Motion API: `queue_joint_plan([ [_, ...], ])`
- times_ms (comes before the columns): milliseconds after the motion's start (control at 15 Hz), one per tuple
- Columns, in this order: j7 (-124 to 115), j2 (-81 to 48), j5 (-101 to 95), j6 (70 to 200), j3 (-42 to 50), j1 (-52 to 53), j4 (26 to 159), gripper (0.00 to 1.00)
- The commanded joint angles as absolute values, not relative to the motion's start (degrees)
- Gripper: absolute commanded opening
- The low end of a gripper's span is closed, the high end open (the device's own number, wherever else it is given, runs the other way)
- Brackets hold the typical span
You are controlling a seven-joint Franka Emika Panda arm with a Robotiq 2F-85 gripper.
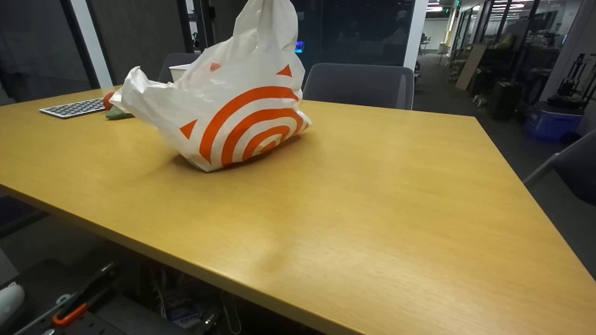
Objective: Put the clothes in the plastic bags
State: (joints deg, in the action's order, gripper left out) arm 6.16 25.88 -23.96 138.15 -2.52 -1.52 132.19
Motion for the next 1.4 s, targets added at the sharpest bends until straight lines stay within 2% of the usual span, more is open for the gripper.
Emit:
queue_joint_plan([
  [0, 4.76, 26.53, -25.19, 140.46, -2.93, -2.61, 133.0, 0.17],
  [600, 3.51, 31.02, -28.52, 140.7, -4.32, -3.91, 134.35, 0.17],
  [667, 4.53, 31.78, -27.45, 138.59, -4.25, -3.05, 134.35, 0.41],
  [800, 8.64, 33.53, -23.25, 133.15, -3.39, -0.04, 134.6, 0.48],
  [1267, 23.84, 36.25, -12.14, 104.71, -0.98, 8.23, 131.29, 1.0],
  [1333, 24.92, 36.98, -12.53, 102.47, -1.15, 8.76, 131.34, 1.0],
])
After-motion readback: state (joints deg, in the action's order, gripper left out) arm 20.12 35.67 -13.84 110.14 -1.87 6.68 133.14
